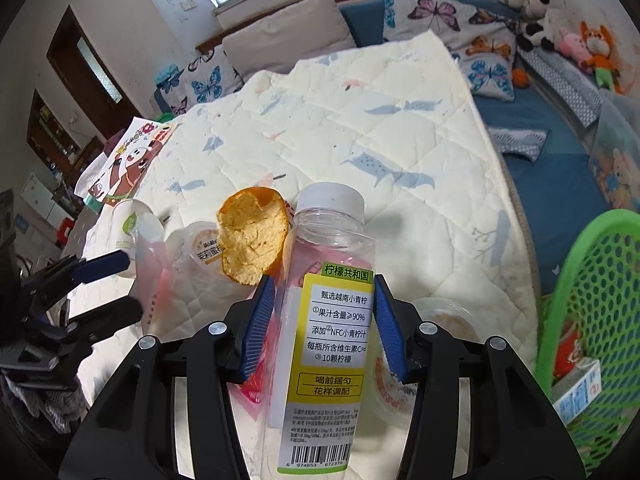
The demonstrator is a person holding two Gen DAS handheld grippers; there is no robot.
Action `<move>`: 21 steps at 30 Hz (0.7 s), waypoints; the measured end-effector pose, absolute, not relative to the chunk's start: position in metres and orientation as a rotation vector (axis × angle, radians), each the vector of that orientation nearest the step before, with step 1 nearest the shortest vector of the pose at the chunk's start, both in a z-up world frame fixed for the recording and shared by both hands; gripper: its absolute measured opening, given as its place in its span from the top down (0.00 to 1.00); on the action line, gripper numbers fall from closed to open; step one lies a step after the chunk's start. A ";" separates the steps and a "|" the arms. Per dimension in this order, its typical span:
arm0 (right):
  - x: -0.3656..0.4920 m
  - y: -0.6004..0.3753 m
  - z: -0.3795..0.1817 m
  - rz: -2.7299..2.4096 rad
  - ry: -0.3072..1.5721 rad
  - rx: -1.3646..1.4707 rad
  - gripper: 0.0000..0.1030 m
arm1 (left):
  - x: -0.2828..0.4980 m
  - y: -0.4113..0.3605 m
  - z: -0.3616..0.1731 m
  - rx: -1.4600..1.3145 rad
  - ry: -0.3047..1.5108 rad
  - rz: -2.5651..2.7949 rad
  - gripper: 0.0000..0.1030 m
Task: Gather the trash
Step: 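Grasp the clear yogurt bottle with the right tool while the left tool grasps the orange chip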
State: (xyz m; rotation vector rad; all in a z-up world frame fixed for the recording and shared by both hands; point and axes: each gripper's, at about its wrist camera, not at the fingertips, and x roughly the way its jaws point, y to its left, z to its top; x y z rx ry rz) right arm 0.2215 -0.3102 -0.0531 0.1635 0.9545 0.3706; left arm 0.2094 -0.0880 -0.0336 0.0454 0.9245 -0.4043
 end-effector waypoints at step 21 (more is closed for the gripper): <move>0.141 -0.364 -0.004 0.295 0.742 0.239 0.52 | 0.251 -0.153 -0.025 0.228 0.839 -0.492 0.54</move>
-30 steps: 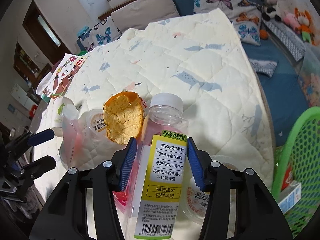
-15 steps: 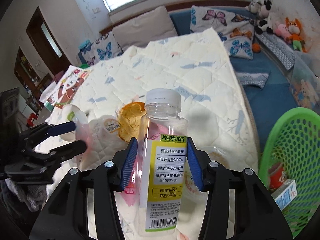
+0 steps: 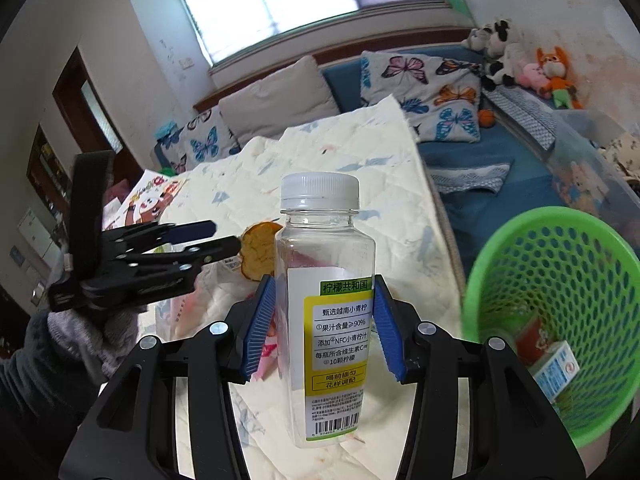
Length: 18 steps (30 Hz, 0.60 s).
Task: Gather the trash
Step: 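Grasp the clear yogurt bottle with the right tool while the left tool grasps the orange chip, then carry bottle and chip to the green basket and open both tools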
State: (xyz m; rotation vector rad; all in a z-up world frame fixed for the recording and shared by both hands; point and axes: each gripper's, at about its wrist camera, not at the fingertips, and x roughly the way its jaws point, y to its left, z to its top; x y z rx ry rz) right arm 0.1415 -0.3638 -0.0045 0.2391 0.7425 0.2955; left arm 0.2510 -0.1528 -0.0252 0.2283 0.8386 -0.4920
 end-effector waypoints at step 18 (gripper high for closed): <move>0.109 -0.405 0.010 0.199 0.684 0.294 0.52 | 0.270 -0.175 -0.043 0.322 0.825 -0.553 0.88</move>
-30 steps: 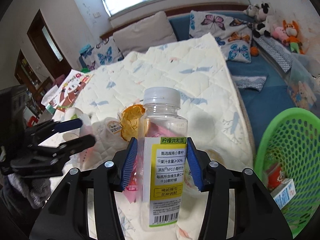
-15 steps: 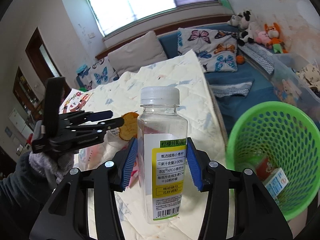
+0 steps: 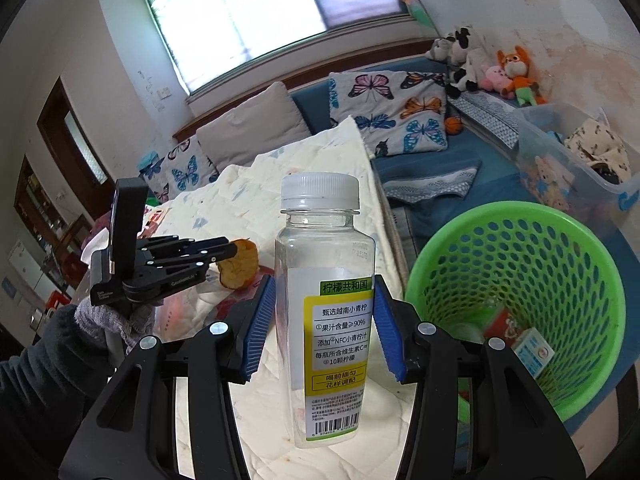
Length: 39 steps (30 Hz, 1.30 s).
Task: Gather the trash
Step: 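Carry bottle and chip to the green basket and open both tools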
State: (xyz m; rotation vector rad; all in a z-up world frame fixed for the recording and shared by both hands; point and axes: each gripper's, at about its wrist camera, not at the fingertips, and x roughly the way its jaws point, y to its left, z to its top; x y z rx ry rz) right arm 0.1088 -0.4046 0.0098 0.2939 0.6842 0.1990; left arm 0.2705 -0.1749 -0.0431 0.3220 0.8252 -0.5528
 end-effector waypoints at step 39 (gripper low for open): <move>0.123 -0.532 -0.049 -0.184 0.698 0.352 0.45 | 0.204 -0.268 0.023 0.296 0.726 -0.716 0.92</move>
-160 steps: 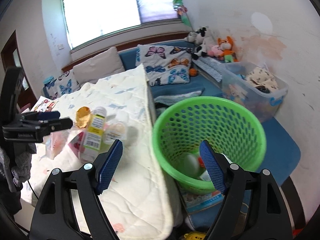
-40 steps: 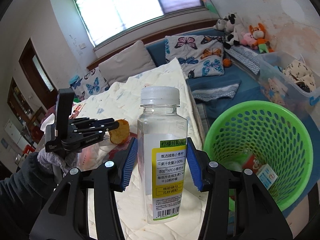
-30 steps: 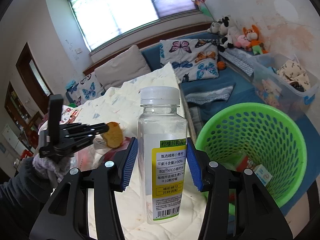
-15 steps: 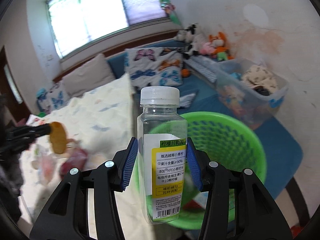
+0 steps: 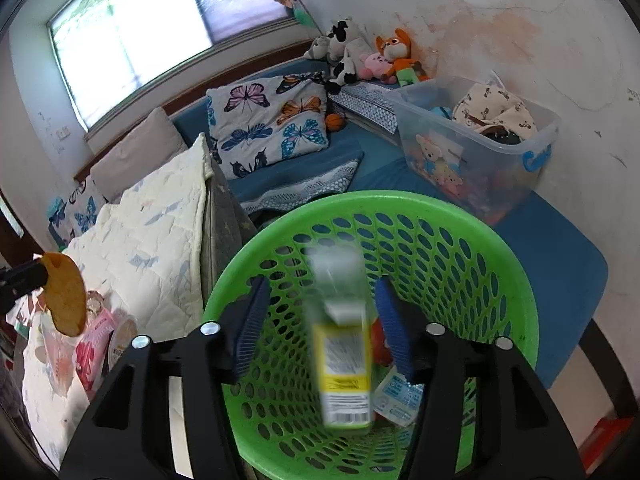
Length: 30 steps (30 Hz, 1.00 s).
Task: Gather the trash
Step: 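Carry bottle and chip to the green basket and open both tools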
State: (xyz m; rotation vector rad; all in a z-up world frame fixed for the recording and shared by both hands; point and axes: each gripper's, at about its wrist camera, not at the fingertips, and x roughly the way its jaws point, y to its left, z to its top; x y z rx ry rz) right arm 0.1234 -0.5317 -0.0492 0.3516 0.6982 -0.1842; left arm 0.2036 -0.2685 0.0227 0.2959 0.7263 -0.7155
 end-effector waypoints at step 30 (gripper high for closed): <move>0.025 -0.553 -0.015 -0.219 0.582 0.368 0.28 | 0.168 -0.408 -0.021 0.397 0.842 -0.866 0.92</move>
